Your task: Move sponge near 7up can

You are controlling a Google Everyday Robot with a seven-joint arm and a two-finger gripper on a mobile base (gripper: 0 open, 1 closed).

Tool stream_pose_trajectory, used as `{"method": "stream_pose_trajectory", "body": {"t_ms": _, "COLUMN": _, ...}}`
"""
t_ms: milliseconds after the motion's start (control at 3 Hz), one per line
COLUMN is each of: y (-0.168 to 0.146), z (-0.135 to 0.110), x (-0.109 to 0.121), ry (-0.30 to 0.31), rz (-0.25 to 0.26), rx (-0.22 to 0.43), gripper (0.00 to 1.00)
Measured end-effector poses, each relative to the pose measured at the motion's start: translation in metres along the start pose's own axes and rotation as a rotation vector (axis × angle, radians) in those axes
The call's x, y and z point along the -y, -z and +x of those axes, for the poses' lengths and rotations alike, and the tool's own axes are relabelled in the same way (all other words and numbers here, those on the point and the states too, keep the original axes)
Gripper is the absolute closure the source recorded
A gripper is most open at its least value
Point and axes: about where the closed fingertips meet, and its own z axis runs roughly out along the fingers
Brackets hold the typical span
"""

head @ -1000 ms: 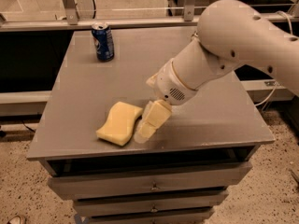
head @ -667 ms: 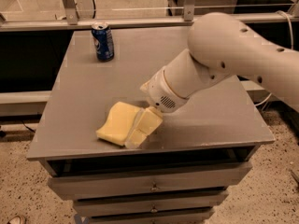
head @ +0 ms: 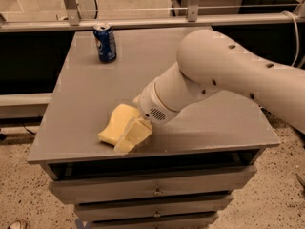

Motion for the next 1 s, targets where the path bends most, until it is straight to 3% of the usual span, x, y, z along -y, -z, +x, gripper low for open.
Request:
{"method": "stream_pose_trajectory", "body": {"t_ms": 667, "y": 0.005, "z": 0.009, "x": 0.006, "ry": -0.056, "rz": 0.048, "rx": -0.015, "gripper": 0.63}}
{"method": "stream_pose_trajectory", "body": {"t_ms": 1000, "y": 0.043, "z": 0.029, "x": 0.028, "ry": -0.084, "rz": 0.142, "rx": -0.039, "gripper": 0.87}}
